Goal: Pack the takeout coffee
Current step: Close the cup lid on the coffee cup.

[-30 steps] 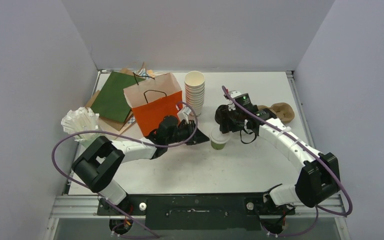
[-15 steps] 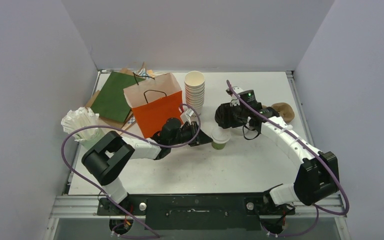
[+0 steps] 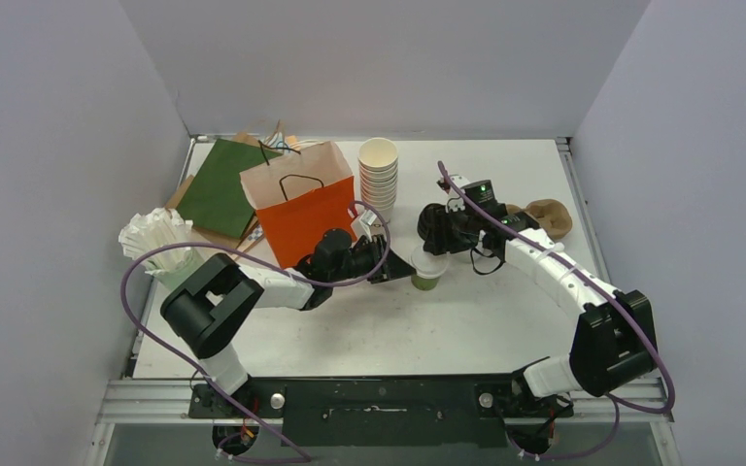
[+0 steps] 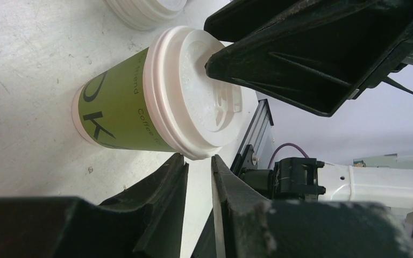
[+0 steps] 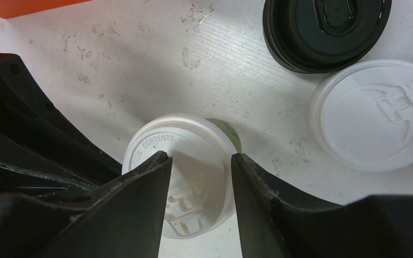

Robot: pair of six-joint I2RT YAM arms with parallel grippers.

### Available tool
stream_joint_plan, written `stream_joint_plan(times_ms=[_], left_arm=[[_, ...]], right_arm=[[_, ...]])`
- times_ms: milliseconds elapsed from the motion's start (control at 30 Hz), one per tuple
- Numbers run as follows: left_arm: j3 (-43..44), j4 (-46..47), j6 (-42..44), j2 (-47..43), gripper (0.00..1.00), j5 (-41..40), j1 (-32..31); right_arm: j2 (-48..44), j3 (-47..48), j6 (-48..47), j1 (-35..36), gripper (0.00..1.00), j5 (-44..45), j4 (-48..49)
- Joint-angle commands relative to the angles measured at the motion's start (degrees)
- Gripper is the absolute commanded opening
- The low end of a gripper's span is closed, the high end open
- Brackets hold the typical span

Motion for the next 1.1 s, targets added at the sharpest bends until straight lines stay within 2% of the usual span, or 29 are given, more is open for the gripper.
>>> stream_joint_plan(times_ms=[0, 333, 467, 700, 1067], left_arm=[[0.2, 4.8, -0.6, 1.3, 0.23, 0.7, 0.1], [0.2, 5.6, -1.4, 2.6, 0.24, 0.2, 0.1], [0.3, 5.7, -1.7, 2.8, 0.3, -0.1, 0.1], [0.4, 2.1, 0.1, 2.6, 0.25, -1.6, 0.3], [2.6, -7.9, 5.7, 2.7, 0.24, -4.8, -0.5]], right_arm=[[0.0, -1.1, 0.2, -0.3, 0.46, -1.2, 1.4], [-2.2, -2.4, 1.2, -0.3, 0.43, -1.6, 0.4], [-3.1, -3.3, 1.6, -0.2, 0.43, -1.4, 0.0], [-4.5, -3.3, 2.3, -0.2, 0.43, -0.2, -1.7], [-4.3, -4.2, 2.3, -0.2, 0.43, 0.7, -1.9]])
